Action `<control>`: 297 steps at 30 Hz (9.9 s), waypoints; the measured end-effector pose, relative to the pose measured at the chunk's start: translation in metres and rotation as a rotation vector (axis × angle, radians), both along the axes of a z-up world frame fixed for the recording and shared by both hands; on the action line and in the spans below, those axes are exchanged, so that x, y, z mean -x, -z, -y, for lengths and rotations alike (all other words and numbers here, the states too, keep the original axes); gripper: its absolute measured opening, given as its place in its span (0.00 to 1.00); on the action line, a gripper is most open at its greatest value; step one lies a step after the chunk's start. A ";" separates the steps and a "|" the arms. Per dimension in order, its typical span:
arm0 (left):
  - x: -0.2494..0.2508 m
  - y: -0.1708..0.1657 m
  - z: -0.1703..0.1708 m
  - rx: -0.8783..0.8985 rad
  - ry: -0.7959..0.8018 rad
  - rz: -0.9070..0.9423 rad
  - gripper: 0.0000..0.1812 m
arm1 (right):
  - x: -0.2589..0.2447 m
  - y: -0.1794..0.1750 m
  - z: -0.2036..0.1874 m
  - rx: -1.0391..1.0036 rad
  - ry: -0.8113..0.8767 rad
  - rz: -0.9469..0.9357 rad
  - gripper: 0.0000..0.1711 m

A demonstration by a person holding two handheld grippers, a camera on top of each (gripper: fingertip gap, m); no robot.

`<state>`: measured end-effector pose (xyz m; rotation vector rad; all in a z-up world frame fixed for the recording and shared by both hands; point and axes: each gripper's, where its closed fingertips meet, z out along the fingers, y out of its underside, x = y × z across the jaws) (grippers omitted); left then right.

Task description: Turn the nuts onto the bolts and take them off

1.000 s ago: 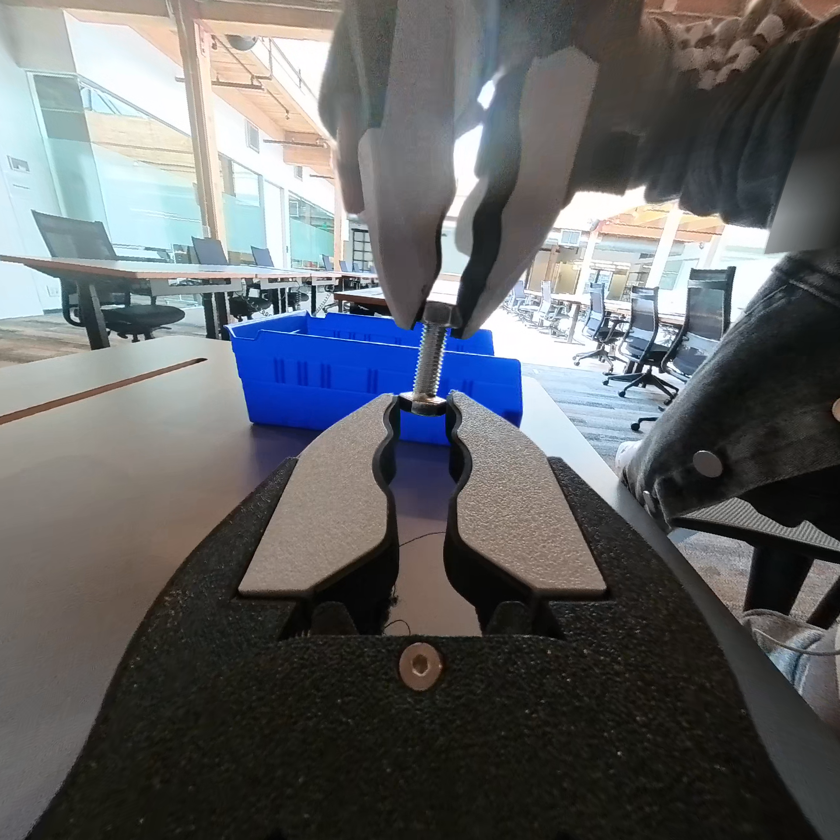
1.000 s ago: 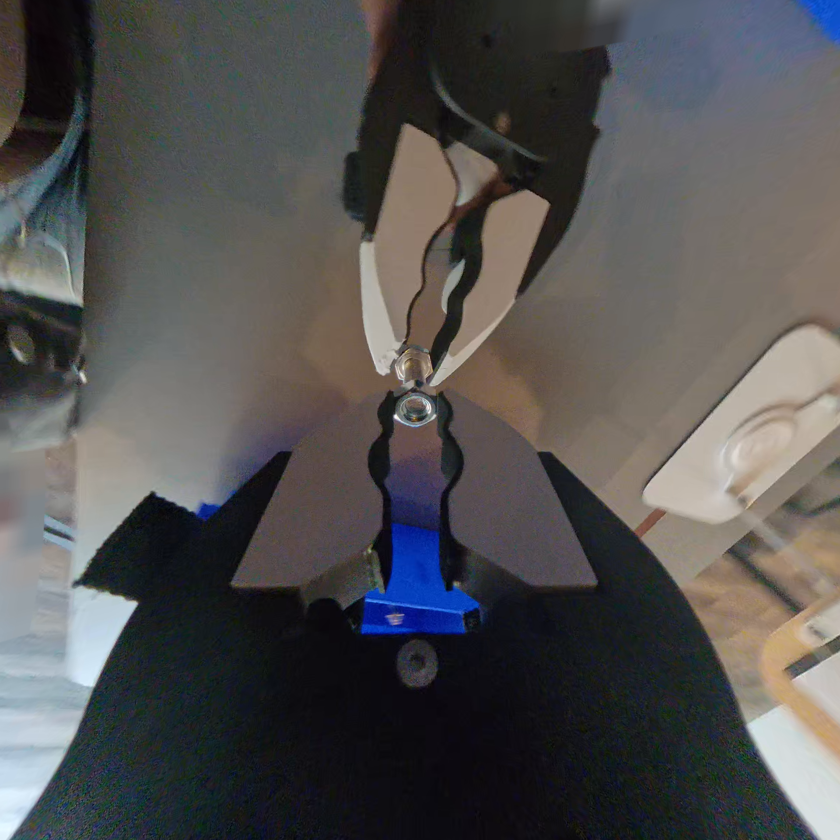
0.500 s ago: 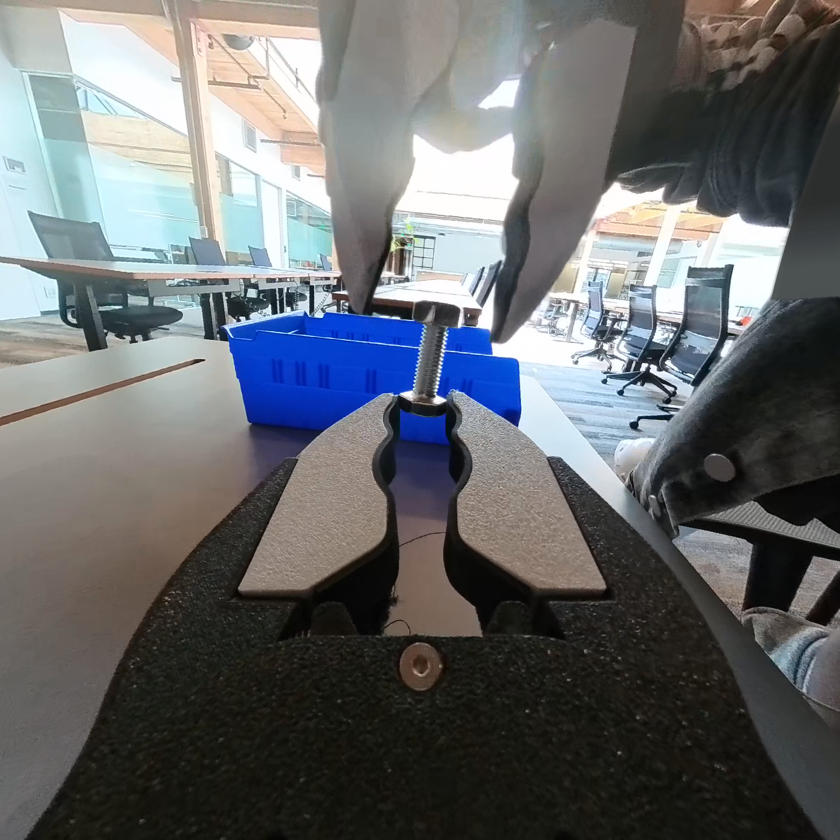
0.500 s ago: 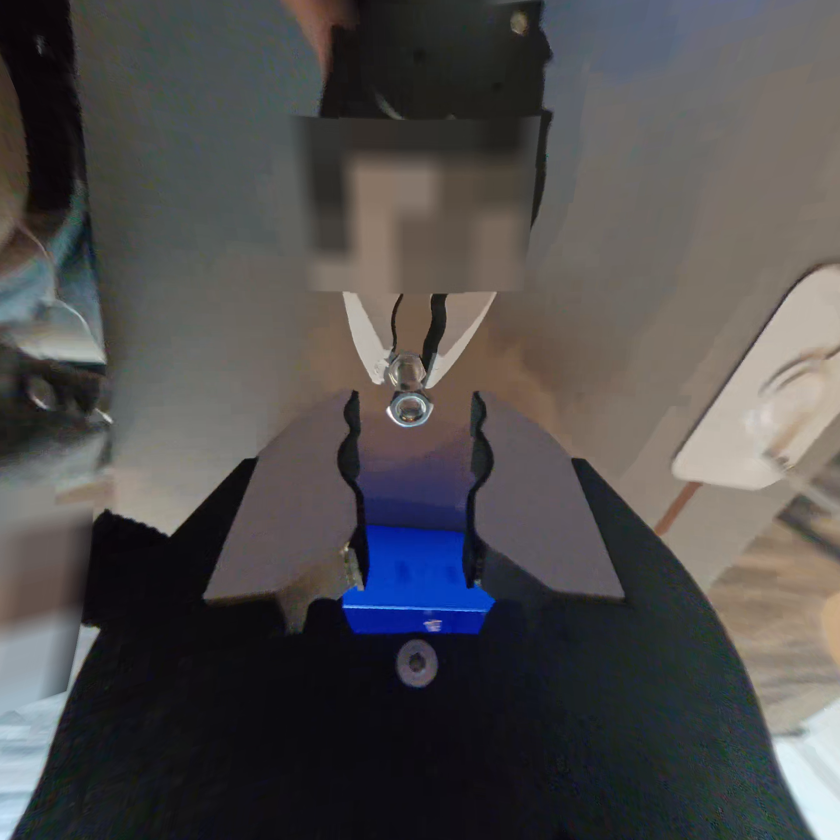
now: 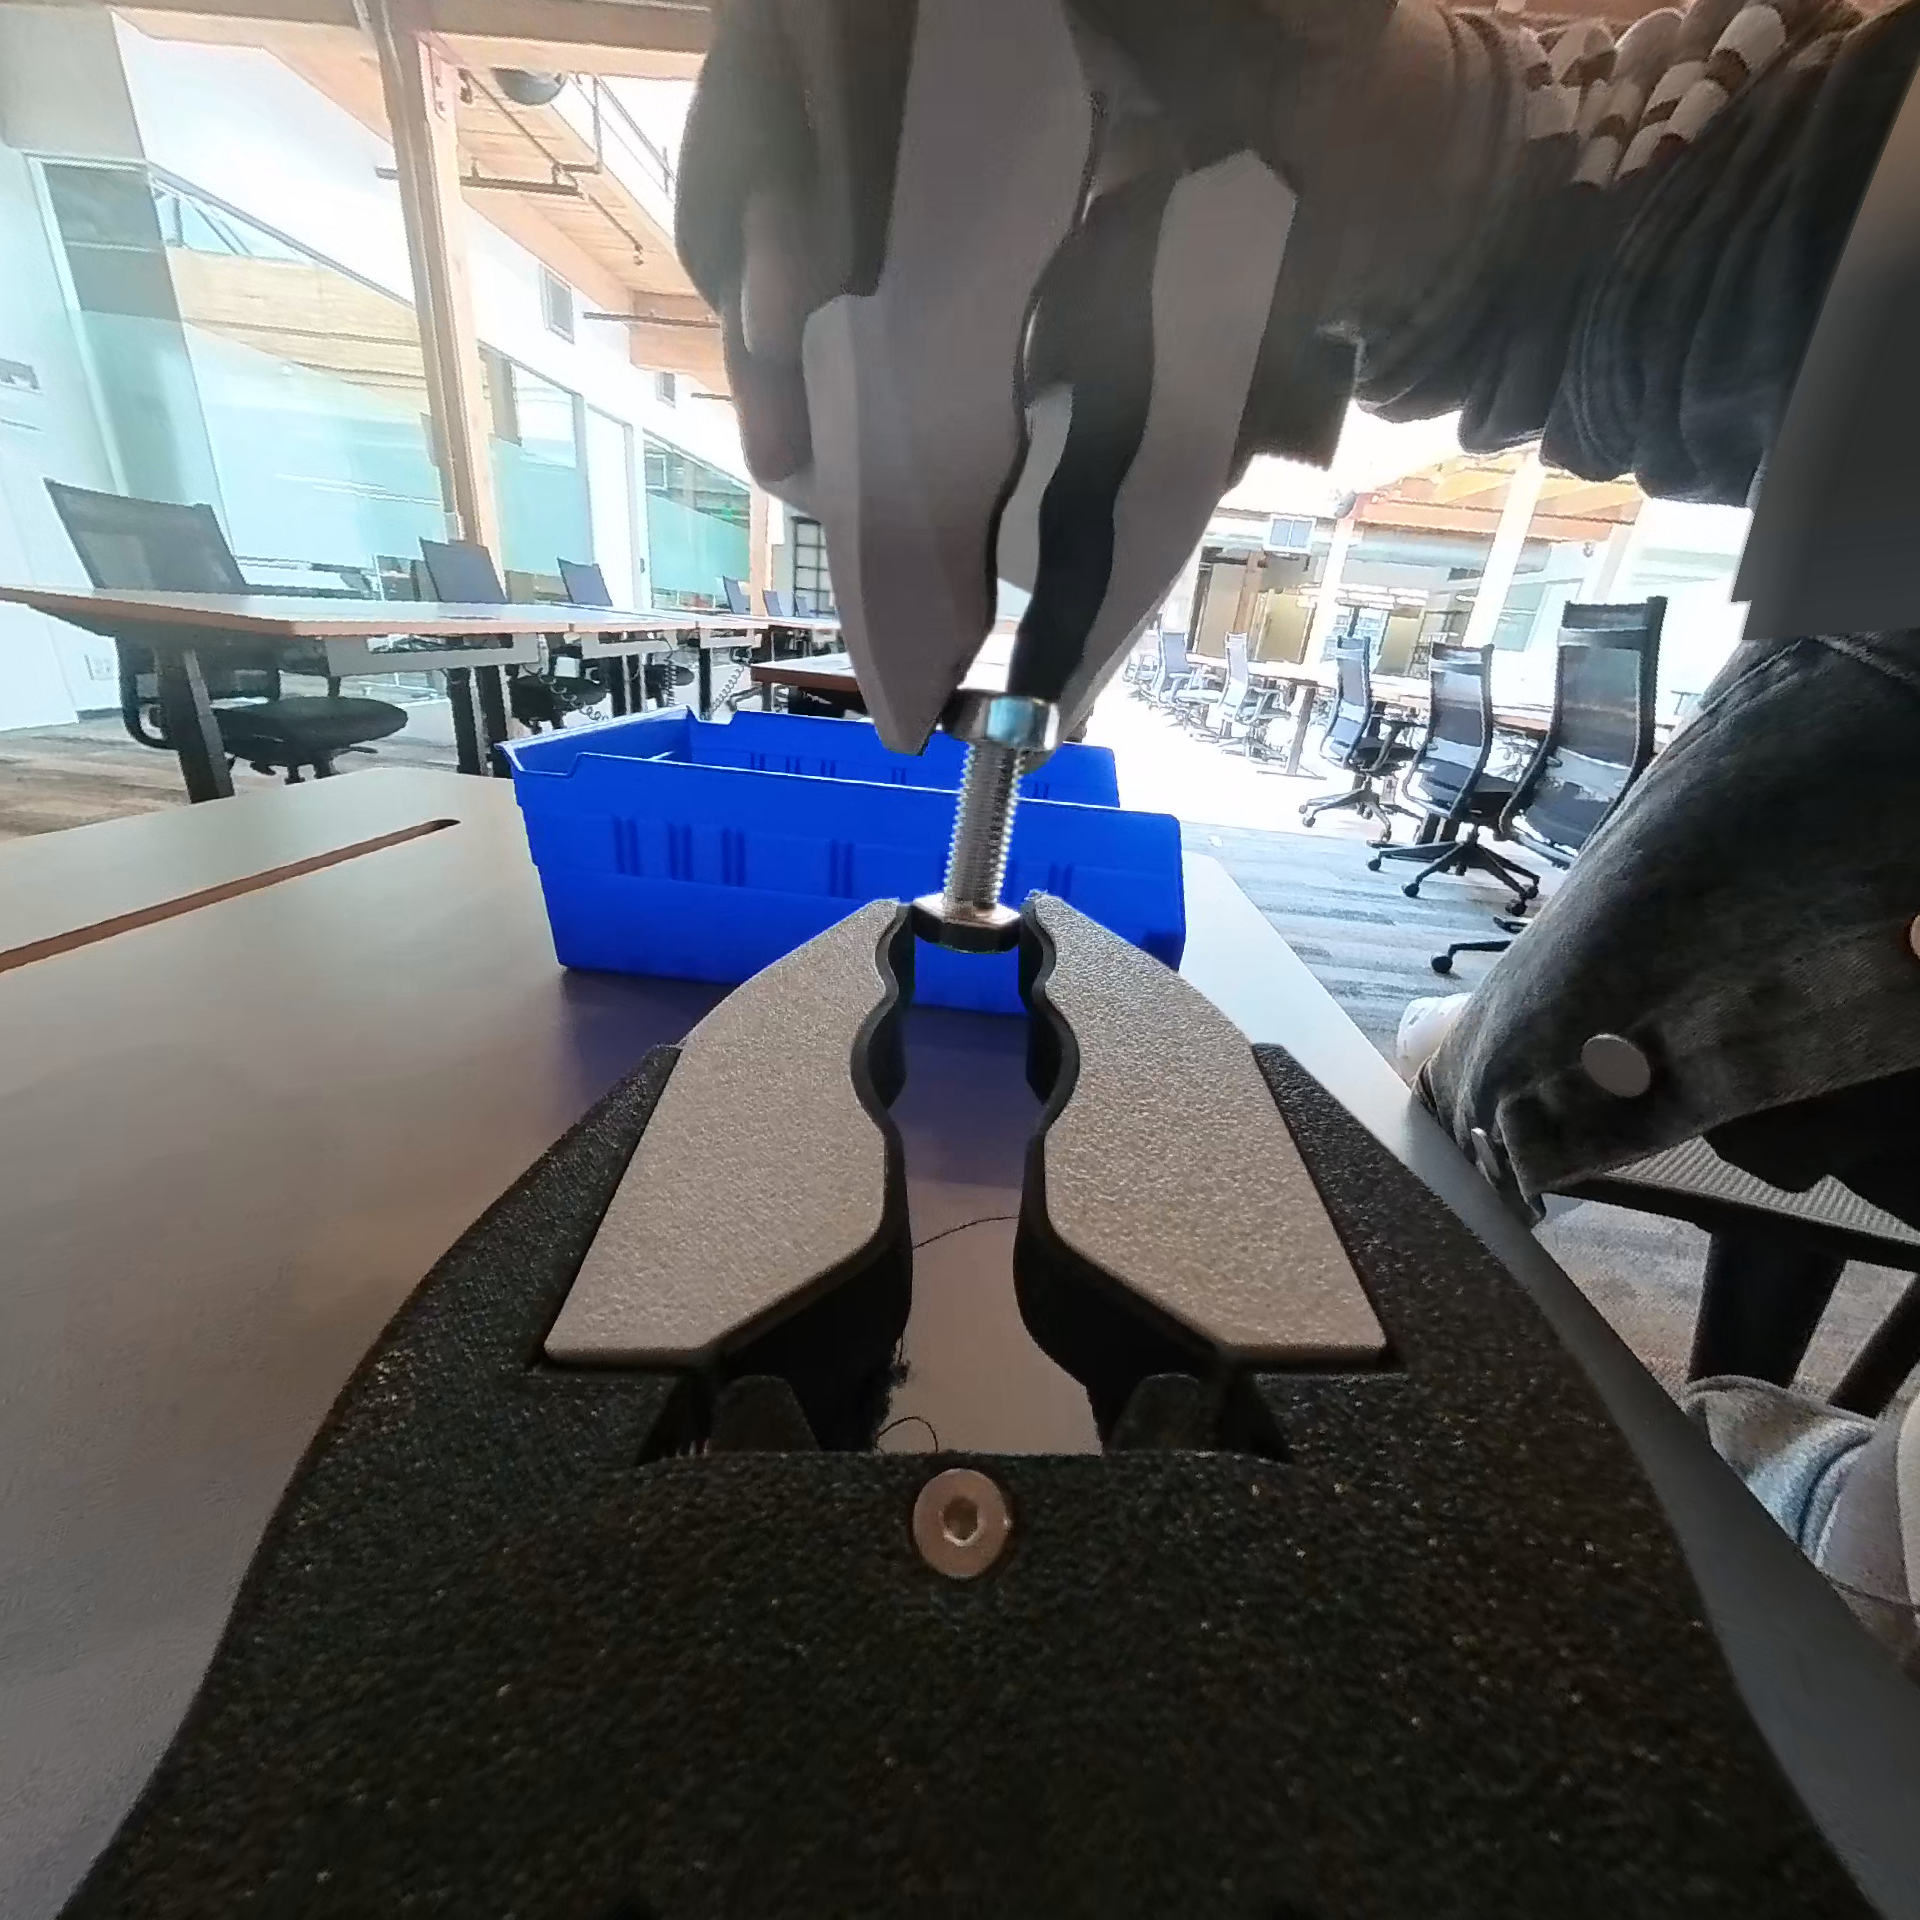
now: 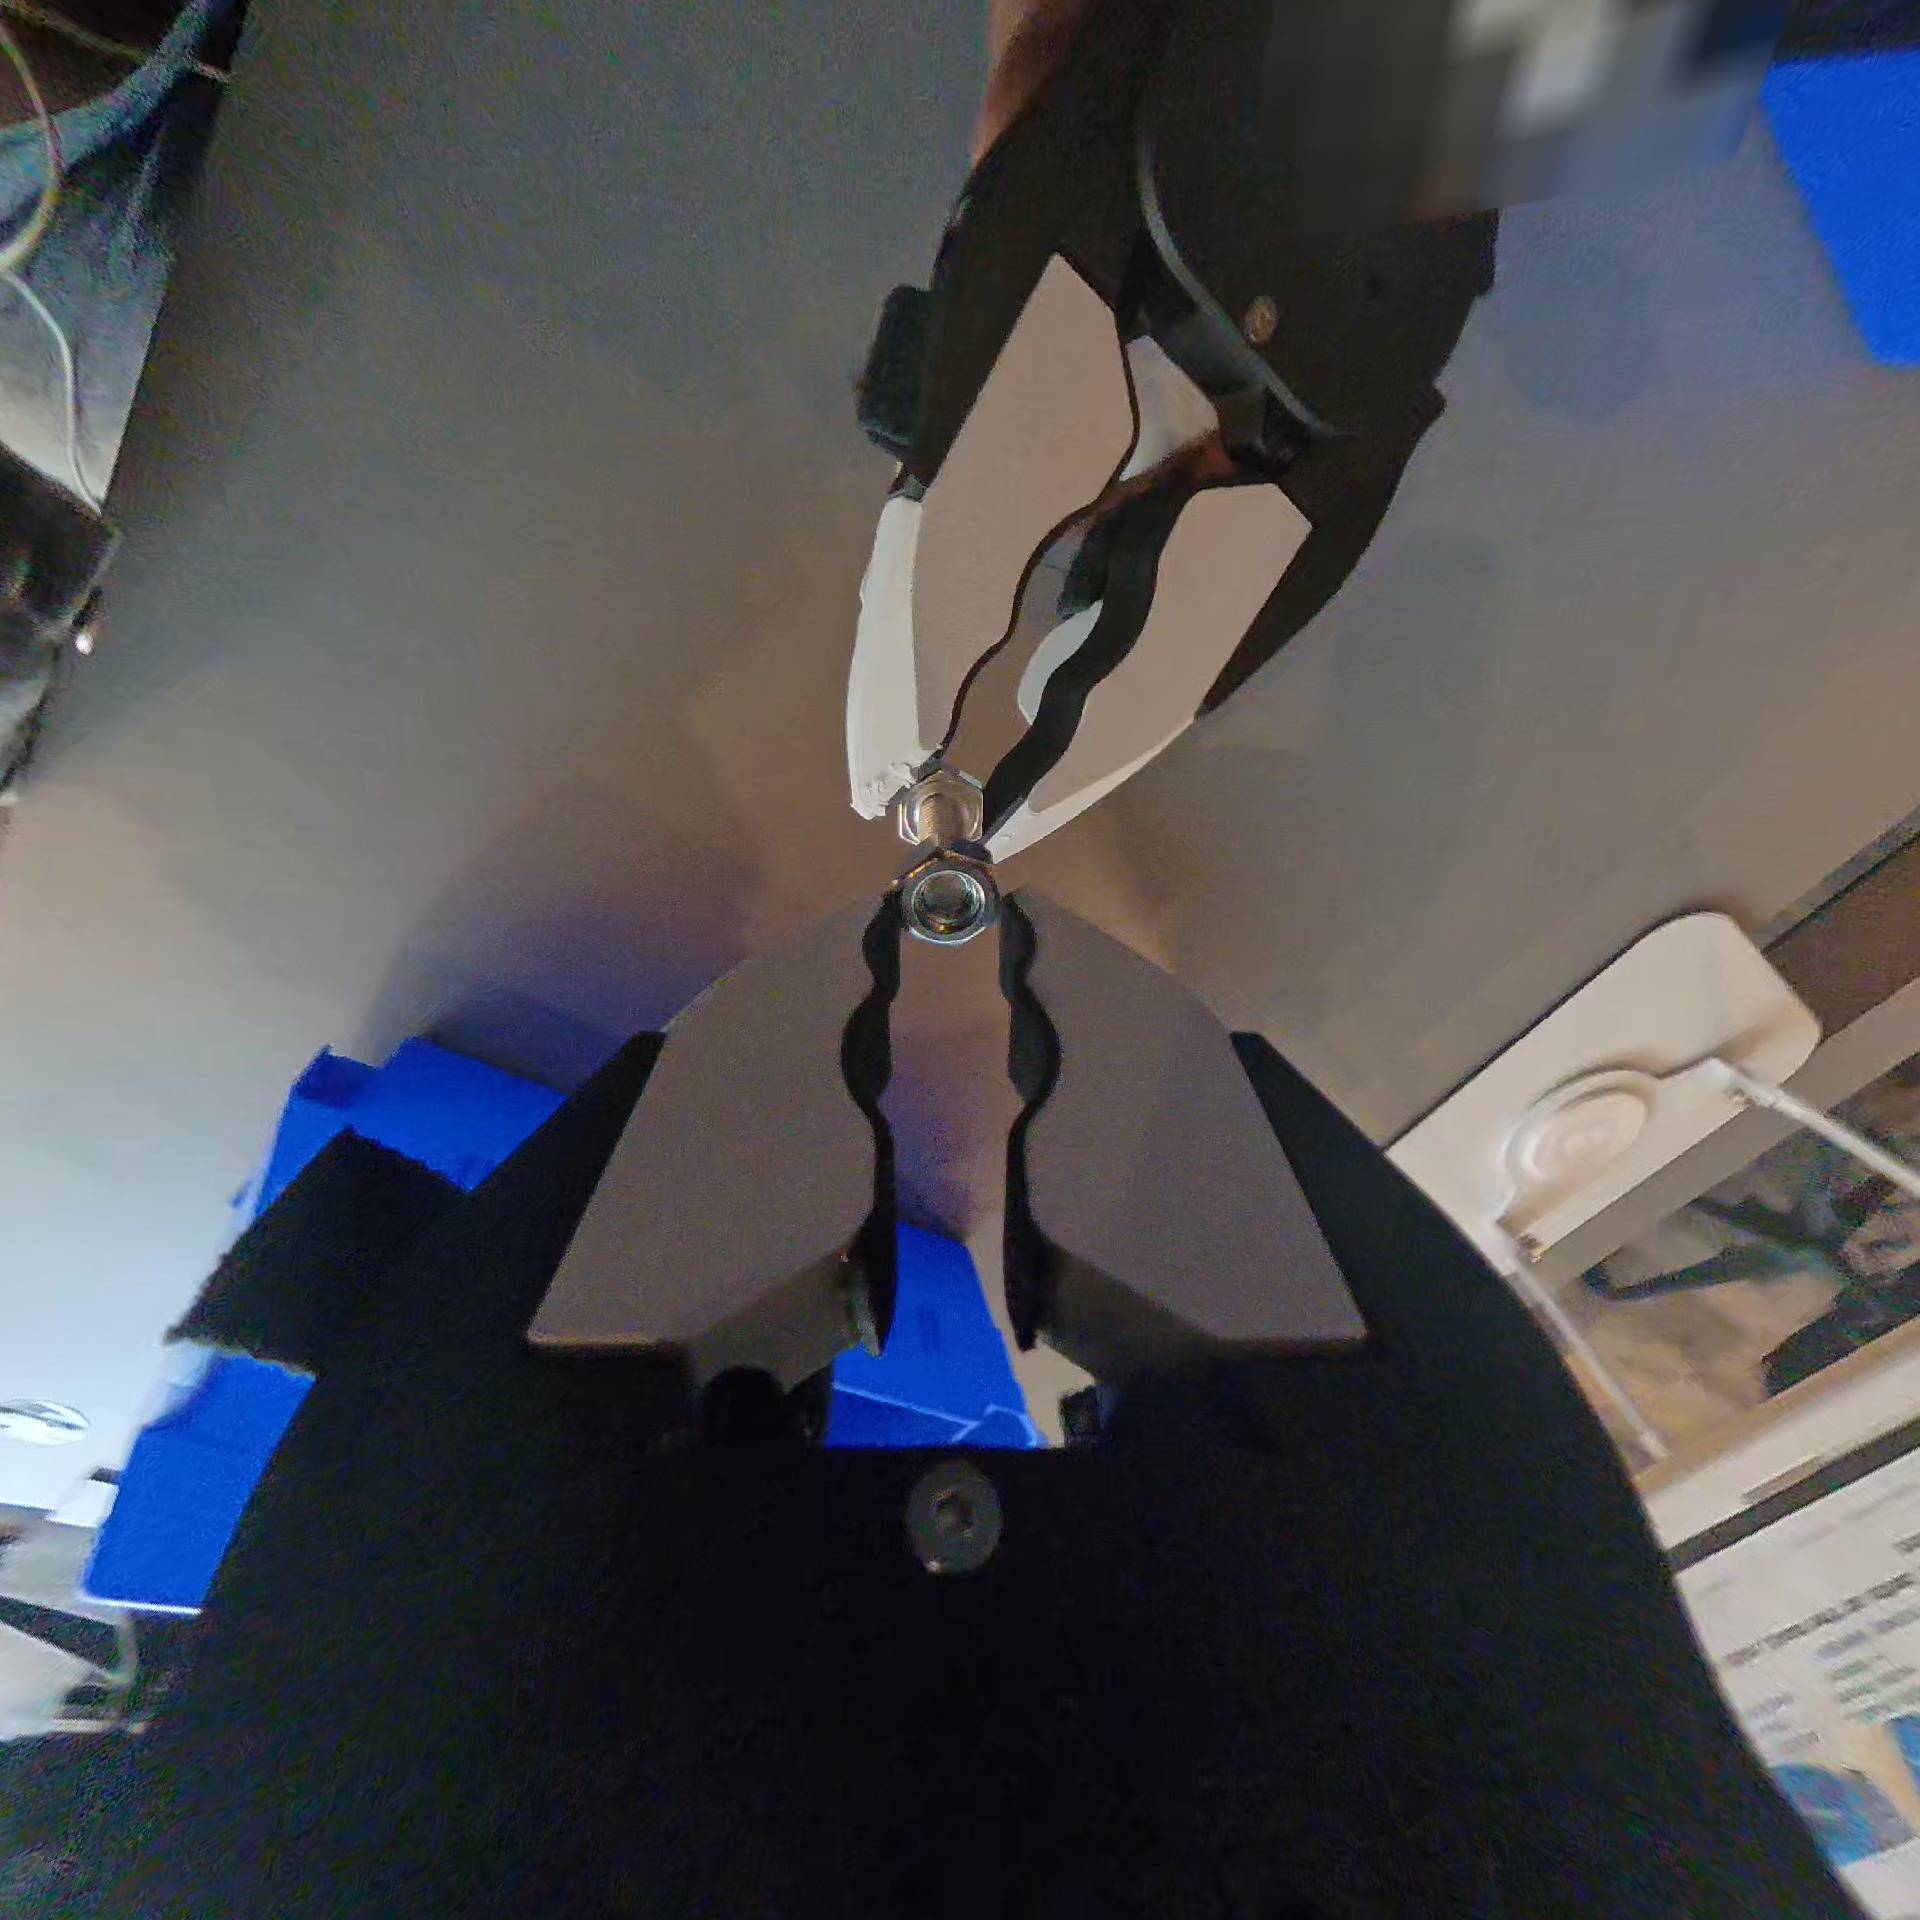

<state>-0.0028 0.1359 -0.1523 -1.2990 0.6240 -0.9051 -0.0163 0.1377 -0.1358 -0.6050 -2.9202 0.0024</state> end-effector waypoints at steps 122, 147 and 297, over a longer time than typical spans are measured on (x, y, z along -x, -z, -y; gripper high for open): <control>-0.002 0.000 -0.001 0.012 -0.002 0.008 0.10 | 0.007 -0.007 -0.006 -0.053 0.445 -0.121 0.24; -0.004 0.003 -0.001 0.008 -0.011 -0.025 0.10 | 0.003 0.001 0.008 0.087 0.780 -0.105 0.15; -0.009 0.008 -0.001 0.002 -0.019 -0.075 0.10 | 0.010 -0.038 0.037 0.556 0.730 -0.646 0.79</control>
